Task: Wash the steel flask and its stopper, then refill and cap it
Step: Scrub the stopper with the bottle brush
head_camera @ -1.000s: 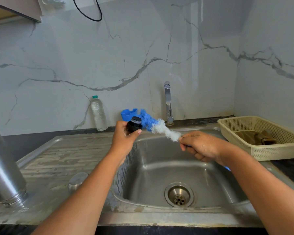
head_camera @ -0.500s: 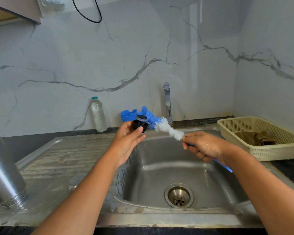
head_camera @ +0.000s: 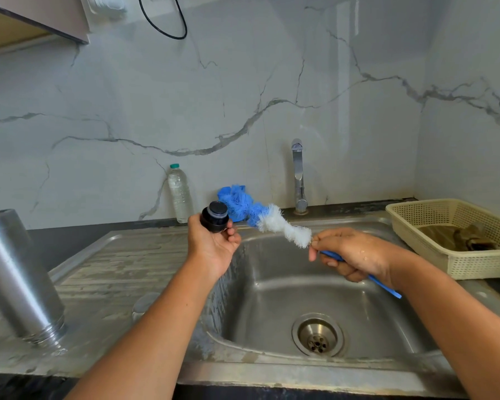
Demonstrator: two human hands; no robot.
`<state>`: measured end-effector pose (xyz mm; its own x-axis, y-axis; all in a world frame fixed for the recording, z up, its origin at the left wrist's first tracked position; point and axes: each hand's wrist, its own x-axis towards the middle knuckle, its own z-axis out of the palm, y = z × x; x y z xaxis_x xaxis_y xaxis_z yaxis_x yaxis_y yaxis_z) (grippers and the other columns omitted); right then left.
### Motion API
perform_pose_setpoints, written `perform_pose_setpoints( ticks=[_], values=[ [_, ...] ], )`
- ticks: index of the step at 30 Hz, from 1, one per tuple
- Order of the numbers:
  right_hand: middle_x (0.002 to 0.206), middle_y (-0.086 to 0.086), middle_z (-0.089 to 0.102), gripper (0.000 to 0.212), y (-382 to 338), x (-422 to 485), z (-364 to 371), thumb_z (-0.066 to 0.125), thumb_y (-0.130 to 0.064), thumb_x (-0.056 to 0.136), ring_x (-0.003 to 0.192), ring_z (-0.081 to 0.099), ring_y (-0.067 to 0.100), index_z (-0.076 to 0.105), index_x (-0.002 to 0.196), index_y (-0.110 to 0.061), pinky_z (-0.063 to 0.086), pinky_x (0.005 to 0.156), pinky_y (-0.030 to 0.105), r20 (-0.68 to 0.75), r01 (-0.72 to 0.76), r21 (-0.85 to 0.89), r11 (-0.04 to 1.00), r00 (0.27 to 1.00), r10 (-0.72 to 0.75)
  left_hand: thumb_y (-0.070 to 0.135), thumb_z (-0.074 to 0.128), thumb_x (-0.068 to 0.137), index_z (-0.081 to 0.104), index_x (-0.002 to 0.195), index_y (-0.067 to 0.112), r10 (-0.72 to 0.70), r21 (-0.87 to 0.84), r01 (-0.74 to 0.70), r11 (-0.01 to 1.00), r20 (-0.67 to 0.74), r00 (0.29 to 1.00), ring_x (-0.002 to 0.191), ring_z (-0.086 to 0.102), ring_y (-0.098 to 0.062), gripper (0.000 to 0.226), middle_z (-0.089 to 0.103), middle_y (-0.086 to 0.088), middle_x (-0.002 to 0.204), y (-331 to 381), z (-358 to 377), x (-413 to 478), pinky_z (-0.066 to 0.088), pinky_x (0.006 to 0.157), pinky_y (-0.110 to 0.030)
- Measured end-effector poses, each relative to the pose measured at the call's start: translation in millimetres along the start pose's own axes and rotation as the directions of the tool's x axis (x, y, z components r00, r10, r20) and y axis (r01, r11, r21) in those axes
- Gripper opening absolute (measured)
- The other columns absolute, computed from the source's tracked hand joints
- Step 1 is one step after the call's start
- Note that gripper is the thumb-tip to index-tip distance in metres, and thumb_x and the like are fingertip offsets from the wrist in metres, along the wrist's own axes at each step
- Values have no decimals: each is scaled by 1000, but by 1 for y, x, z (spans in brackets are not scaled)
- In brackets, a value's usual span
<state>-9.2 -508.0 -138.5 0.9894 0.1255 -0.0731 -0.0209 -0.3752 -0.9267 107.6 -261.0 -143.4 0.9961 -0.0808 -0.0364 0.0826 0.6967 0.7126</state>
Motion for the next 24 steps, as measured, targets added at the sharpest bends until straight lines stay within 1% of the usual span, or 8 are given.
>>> perform_pose_setpoints(
  ticks=[3, 7, 12, 13, 16, 18, 22, 24],
  values=[
    [64, -1, 39, 22, -1, 0, 2, 49, -17, 101, 48, 19, 11, 67, 99, -4, 10, 47, 28, 9, 6, 10, 1000, 1000, -6, 39, 40, 97, 52, 81, 15, -13, 74, 16, 997, -31, 999, 49, 35, -13, 31, 45, -3, 60, 1, 0, -2, 25, 42, -22],
    [63, -1, 37, 23, -5, -1, 7, 52, -20, 102, 47, 20, 11, 68, 101, -4, 13, 43, 24, 35, 31, 5, 1000, 999, -31, 38, 37, 98, 52, 80, 13, -75, 149, 77, 986, -20, 997, 44, 33, -12, 34, 45, -3, 57, -2, 2, -4, 22, 38, -20],
    [61, -2, 35, 21, -6, -5, 2, 54, -19, 100, 49, 20, 12, 69, 99, -4, 11, 46, 25, 72, 14, -31, 999, 997, -12, 39, 35, 99, 51, 80, 13, -50, 32, 53, 998, -85, 995, 43, 33, -12, 36, 45, -4, 55, 13, -4, 3, 20, 37, -19],
    [60, -2, 35, 21, -6, -6, 1, 54, -18, 100, 49, 20, 12, 69, 98, -4, 11, 46, 25, 76, 10, -43, 999, 997, -7, 40, 35, 100, 51, 80, 13, -48, 51, 52, 997, -82, 996, 43, 32, -11, 37, 44, -4, 55, 15, -6, 3, 20, 37, -19],
    [60, -2, 35, 21, -5, -3, 5, 54, -19, 100, 48, 20, 12, 70, 97, -7, 13, 46, 24, 73, 17, -59, 998, 997, -13, 41, 35, 100, 52, 80, 13, -74, 204, 79, 976, -36, 997, 43, 30, -11, 38, 44, -3, 57, 6, -6, 0, 19, 36, -20],
    [60, -3, 35, 21, -4, -3, 6, 54, -19, 100, 48, 20, 12, 71, 98, -7, 12, 45, 24, 65, 23, -55, 998, 998, -20, 41, 34, 100, 52, 81, 13, -96, 244, 98, 965, -20, 995, 43, 29, -11, 39, 44, -3, 58, 1, -3, -2, 19, 37, -20],
    [61, -3, 34, 21, -7, -11, -5, 56, -20, 99, 50, 19, 12, 69, 102, -4, 10, 49, 29, 97, 4, -46, 999, 995, 0, 38, 37, 99, 51, 80, 13, -48, 134, 57, 989, -69, 996, 42, 31, -11, 35, 43, -4, 57, 12, -7, 3, 19, 36, -20],
    [61, -3, 34, 21, -7, -12, -5, 56, -20, 100, 50, 19, 13, 69, 101, -4, 10, 50, 29, 114, 3, -54, 999, 994, 3, 39, 37, 99, 51, 81, 13, -36, 187, 47, 981, -63, 997, 43, 30, -11, 35, 44, -3, 57, 13, -9, 2, 19, 35, -20]
  ],
)
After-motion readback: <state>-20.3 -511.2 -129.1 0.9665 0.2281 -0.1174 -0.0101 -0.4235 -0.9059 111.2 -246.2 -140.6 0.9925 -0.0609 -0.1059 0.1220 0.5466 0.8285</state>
